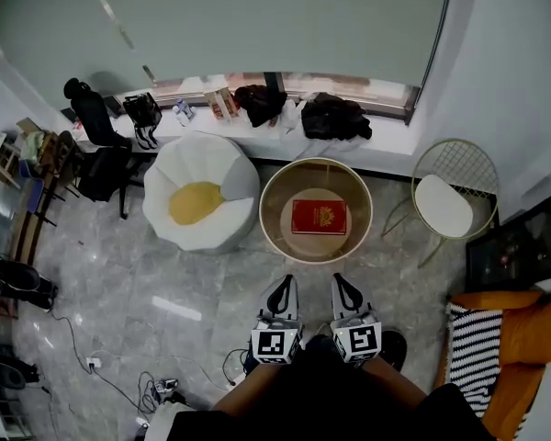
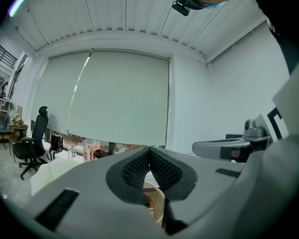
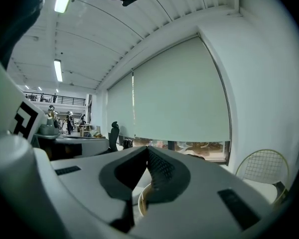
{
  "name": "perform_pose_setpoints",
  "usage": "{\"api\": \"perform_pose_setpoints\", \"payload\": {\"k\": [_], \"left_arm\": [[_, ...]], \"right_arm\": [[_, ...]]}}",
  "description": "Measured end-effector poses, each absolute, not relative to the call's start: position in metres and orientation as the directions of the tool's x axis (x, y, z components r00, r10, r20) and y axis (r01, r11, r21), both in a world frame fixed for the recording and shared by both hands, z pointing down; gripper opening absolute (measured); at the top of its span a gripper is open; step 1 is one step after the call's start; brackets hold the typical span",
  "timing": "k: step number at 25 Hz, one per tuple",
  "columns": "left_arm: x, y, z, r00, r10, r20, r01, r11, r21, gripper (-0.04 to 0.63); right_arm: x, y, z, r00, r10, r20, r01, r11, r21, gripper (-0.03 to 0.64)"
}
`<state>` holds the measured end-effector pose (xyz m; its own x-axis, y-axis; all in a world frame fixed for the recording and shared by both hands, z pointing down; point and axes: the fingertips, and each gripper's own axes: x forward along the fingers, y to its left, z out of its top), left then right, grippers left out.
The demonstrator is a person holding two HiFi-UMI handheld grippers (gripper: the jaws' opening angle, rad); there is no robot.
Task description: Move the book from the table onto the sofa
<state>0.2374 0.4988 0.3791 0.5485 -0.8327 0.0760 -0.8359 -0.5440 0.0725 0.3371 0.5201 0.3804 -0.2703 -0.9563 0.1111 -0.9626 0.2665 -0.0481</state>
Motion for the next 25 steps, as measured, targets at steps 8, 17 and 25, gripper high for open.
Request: {"api": "perform_pose_setpoints", "payload": {"k": [8, 17, 25], "left_arm": [[0.231, 0.487, 0.403, 0.523, -0.841, 0.138, -0.852, -0.514, 0.093, 0.014], [0.243, 0.436, 0.421, 0.565, -0.811, 0.15, -0.825, -0.55, 0.131, 0.014], [0.24, 0.357, 0.452, 0.638, -0.741, 0.208, -0.77, -0.619, 0.155, 0.014]], "right_arm": [[0.356, 0.518, 0.404, -0.243, -0.959, 0.143, -0.968, 0.23, -0.101, 0.015], [0.357, 0.468, 0.422, -0.209, -0.957, 0.199, -0.976, 0.193, -0.101, 0.015], [0.343, 0.386, 0.447, -0.204, -0.931, 0.303, -0.979, 0.187, -0.083, 0.015]]}}
